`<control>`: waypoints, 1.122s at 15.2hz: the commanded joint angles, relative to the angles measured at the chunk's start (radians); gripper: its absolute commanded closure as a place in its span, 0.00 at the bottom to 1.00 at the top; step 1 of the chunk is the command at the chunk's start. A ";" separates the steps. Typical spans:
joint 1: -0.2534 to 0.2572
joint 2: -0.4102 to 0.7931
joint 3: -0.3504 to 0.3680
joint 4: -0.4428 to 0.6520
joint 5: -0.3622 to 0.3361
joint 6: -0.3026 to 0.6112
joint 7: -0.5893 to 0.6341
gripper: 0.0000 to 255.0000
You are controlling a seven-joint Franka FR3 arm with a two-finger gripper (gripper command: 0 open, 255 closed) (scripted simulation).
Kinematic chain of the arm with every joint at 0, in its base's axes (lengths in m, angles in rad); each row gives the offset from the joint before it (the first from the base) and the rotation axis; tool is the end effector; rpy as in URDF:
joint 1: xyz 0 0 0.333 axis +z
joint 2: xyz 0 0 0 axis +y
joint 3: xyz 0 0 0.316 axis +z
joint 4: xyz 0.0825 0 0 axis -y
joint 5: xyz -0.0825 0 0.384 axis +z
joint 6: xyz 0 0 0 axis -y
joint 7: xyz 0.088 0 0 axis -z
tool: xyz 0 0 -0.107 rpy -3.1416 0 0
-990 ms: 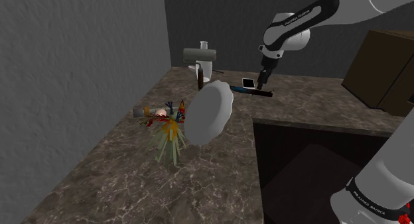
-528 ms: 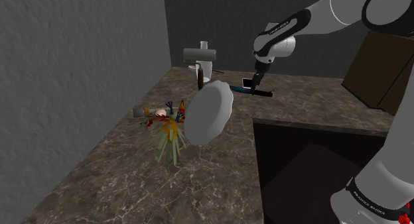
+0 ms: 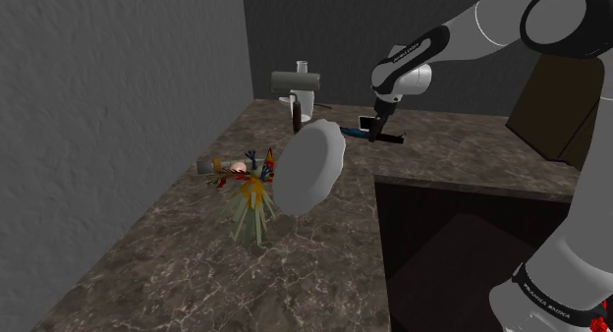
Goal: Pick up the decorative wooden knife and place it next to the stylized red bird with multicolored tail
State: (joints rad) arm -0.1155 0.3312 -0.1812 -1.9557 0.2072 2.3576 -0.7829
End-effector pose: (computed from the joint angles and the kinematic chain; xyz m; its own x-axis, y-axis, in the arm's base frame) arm 0.5954 -0.1738 0.3178 0.9305 0.3458 0.1208 0.3504 -0.9364 -0.0184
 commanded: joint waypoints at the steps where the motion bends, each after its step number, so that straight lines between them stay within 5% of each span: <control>1: 0.000 0.002 0.000 -0.001 0.001 0.003 -0.001 0.00; 5: 0.000 0.002 0.000 -0.001 0.001 0.003 -0.001 0.00; 6: 0.000 0.002 0.000 -0.001 0.001 0.003 -0.001 1.00; 17: 0.002 -0.014 -0.002 0.005 -0.006 -0.019 0.005 1.00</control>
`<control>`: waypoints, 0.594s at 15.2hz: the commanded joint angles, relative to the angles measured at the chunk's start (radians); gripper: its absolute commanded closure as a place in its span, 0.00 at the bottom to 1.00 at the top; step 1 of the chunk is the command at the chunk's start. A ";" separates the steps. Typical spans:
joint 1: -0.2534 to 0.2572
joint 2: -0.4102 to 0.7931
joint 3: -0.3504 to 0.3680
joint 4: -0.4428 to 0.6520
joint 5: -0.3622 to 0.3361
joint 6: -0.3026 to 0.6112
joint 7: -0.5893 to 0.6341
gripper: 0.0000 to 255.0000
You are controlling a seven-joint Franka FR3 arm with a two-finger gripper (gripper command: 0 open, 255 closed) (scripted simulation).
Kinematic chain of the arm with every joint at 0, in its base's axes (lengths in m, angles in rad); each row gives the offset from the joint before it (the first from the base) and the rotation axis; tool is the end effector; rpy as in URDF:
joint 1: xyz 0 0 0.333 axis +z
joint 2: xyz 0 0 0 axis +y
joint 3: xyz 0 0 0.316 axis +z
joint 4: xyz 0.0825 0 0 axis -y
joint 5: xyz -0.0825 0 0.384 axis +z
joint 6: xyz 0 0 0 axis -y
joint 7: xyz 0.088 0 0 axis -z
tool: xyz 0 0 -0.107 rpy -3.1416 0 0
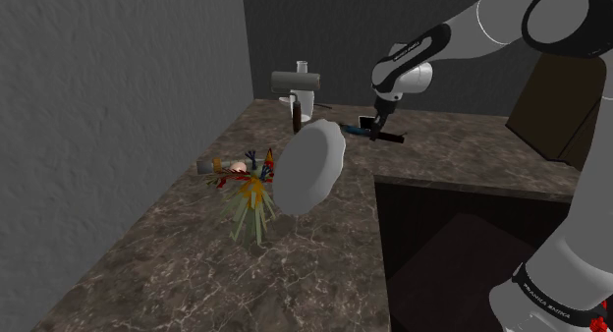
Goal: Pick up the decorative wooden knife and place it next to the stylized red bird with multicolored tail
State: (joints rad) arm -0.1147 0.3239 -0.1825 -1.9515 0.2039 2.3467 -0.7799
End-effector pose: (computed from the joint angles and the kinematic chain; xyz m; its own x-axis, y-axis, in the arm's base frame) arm 0.5956 -0.1738 0.3232 0.9305 0.3458 0.1211 0.3504 -0.9364 -0.0182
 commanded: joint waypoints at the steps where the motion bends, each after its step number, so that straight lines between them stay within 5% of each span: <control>1: 0.002 -0.014 -0.002 0.005 -0.006 -0.019 0.005 1.00; 9: 0.006 -0.068 -0.011 0.044 -0.030 -0.109 0.027 1.00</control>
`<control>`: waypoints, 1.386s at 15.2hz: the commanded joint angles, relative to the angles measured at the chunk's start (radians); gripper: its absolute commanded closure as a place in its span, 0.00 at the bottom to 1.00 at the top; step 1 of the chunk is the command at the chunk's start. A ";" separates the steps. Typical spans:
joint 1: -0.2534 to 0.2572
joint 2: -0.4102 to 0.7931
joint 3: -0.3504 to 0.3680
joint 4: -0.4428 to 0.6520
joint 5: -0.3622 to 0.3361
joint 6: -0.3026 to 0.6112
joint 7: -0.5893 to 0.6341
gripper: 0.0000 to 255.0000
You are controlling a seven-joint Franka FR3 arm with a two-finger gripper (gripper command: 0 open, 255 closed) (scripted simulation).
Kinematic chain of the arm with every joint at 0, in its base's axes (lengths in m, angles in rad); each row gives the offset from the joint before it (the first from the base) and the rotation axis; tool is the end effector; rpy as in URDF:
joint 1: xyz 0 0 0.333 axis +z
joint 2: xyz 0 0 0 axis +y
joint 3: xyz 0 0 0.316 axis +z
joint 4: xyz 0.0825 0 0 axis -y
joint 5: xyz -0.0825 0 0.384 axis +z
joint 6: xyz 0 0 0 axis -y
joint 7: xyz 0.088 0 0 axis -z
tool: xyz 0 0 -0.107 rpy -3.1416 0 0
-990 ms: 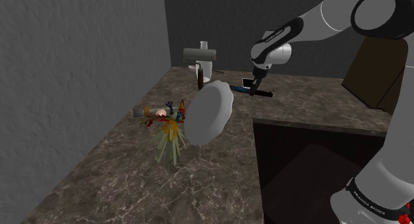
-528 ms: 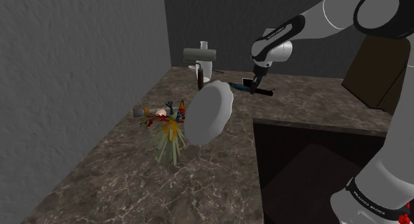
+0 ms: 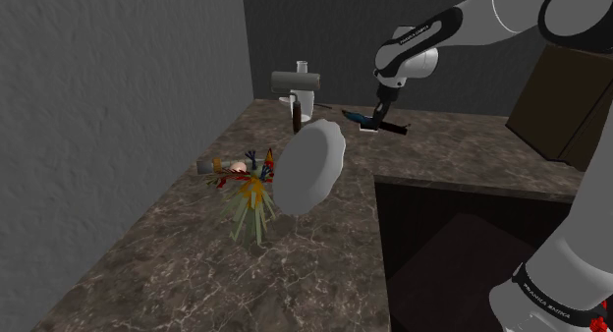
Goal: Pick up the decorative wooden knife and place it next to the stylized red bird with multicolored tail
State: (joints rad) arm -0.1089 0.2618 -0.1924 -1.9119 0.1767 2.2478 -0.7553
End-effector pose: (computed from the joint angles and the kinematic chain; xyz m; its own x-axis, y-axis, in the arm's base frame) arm 0.5955 -0.1738 0.3698 0.9304 0.3459 0.1213 0.3505 -0.9364 -0.0181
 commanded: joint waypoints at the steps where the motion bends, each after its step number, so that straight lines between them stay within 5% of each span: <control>1: 0.001 -0.012 -0.002 0.010 -0.005 -0.022 0.005 1.00; 21: 0.004 -0.093 -0.011 0.177 -0.043 -0.266 0.045 1.00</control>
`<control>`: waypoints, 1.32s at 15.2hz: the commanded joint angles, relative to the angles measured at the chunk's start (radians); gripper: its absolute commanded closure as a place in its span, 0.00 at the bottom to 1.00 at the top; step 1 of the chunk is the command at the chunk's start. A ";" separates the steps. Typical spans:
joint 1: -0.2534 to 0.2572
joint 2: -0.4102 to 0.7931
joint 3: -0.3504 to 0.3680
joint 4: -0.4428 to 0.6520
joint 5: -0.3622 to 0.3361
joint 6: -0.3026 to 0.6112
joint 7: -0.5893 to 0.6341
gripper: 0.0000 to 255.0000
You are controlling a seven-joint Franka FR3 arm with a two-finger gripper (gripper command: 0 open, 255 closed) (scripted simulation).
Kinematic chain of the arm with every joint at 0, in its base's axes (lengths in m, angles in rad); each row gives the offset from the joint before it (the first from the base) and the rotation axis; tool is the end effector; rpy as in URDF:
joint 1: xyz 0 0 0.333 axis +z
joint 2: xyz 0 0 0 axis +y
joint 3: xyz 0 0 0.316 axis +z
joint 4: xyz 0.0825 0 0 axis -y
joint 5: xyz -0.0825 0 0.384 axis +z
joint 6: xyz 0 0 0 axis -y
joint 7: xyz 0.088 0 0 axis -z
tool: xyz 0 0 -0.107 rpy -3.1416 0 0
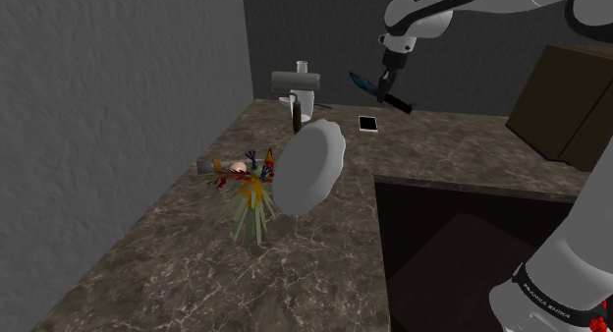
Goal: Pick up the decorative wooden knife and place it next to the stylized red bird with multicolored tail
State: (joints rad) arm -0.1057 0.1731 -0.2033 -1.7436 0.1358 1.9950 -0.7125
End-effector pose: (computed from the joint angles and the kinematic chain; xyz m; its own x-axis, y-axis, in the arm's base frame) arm 0.5959 -0.1742 0.4800 0.9304 0.3459 0.1213 0.3505 -0.9364 -0.0180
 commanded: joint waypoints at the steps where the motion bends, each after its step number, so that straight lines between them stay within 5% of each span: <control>1: 0.000 -0.006 0.000 0.019 -0.003 -0.026 0.004 1.00; 14: -0.003 -0.011 -0.003 0.188 -0.010 -0.198 0.020 1.00; 20: 0.079 -0.044 0.052 0.144 -0.036 -0.173 0.160 1.00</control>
State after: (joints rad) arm -0.0397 0.1341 -0.1604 -1.5914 0.1041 1.8163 -0.5767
